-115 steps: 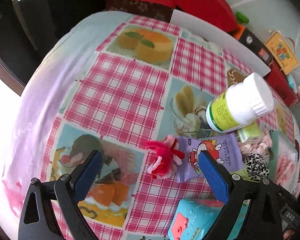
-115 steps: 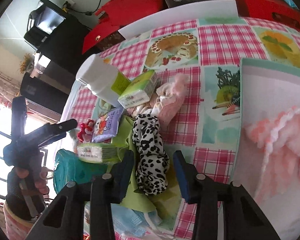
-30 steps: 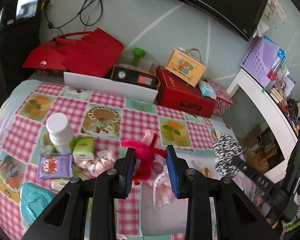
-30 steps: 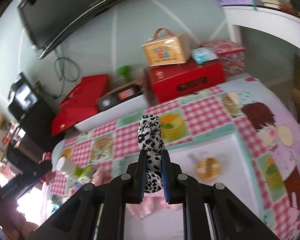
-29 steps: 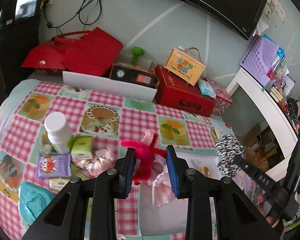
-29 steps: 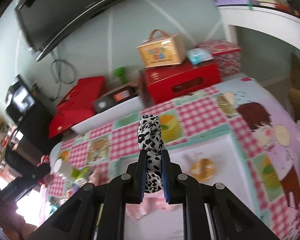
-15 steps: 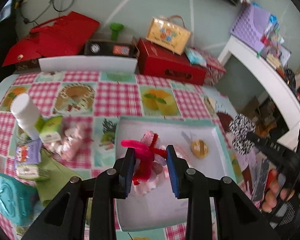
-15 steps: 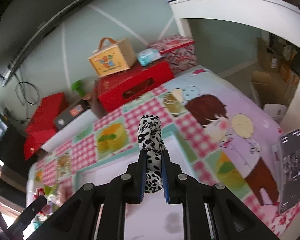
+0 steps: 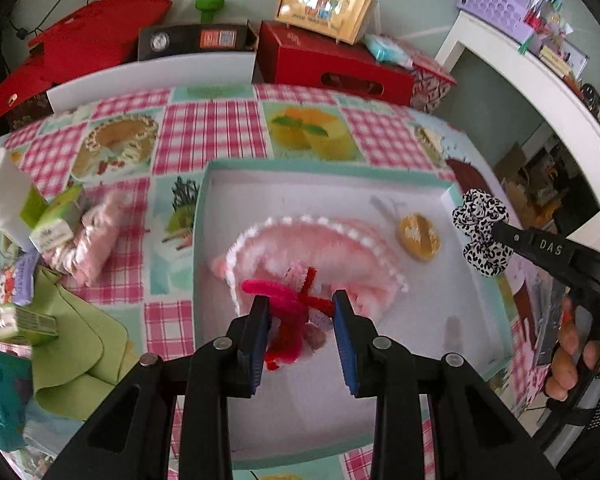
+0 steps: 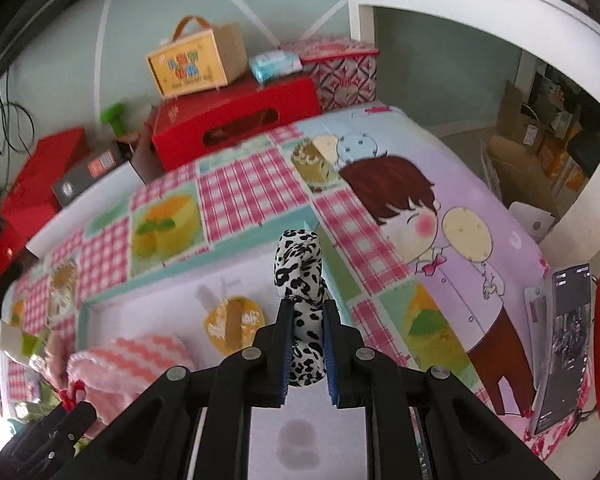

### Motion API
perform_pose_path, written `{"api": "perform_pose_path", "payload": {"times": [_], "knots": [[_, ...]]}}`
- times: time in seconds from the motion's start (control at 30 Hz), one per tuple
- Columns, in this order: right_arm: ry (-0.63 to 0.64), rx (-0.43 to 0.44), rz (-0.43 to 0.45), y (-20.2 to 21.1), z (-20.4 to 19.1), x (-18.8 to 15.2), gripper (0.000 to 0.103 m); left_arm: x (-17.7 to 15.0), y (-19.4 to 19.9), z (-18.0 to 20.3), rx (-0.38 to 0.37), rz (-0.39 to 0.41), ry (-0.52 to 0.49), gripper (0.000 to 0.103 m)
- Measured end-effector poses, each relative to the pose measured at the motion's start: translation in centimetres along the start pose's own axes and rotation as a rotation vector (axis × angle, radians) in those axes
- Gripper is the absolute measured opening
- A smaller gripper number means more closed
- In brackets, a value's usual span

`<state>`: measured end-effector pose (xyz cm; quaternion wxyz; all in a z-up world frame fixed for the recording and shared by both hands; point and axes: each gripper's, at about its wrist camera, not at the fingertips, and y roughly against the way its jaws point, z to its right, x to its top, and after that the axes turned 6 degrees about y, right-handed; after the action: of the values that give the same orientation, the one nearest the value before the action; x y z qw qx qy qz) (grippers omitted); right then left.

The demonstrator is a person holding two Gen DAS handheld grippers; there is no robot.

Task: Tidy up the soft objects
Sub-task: 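Carry the red toy and leopard scrunchie with both grippers into the white tray, then release the red toy onto the pink cloth while the right gripper releases the scrunchie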

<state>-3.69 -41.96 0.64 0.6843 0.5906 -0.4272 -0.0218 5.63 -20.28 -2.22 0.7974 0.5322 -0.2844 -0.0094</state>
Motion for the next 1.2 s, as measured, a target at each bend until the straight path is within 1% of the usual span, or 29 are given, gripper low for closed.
{"api": "perform_pose_path", "payload": {"times": [0.13,0.27,0.4,0.47,0.57,0.67,0.73,1.0,1.2], "knots": [[0.003,-0.007,-0.057,-1.3,-0.2,-0.5,0.017,-0.7,-1.7,0.1,0.019,-0.046,-0.011,0.032],[0.006,-0.016,-0.083,-1.7,-0.4,-0.7,0.018,-1.2,-2.4,0.1,0.030,-0.074,-0.019,0.032],[-0.001,-0.009,-0.083,-1.6,-0.4,-0.6,0.018,-1.4,-2.2,0.6,0.031,-0.069,-0.043,0.035],[0.004,-0.011,-0.082,-1.5,-0.6,-0.5,0.018,-1.4,-2.1,0.8,0.029,-0.068,-0.052,0.042],[0.009,-0.011,-0.078,-1.3,-0.7,-0.4,0.021,-1.4,-1.8,1.1,0.021,-0.065,-0.064,0.047],[0.014,-0.012,-0.066,-0.8,-0.9,-0.3,0.028,-1.3,-1.3,1.2,0.011,-0.054,-0.067,0.053],[0.018,-0.012,-0.055,-0.4,-1.0,-0.2,0.035,-1.2,-0.8,1.2,0.002,-0.047,-0.066,0.054],[0.038,0.001,-0.015,1.1,-1.6,0.2,0.036,-0.8,1.2,1.3,-0.016,0.007,-0.070,0.057],[0.054,0.007,-0.014,1.2,-2.0,0.2,0.036,-0.8,1.4,1.3,-0.020,0.010,-0.070,0.057]]}}
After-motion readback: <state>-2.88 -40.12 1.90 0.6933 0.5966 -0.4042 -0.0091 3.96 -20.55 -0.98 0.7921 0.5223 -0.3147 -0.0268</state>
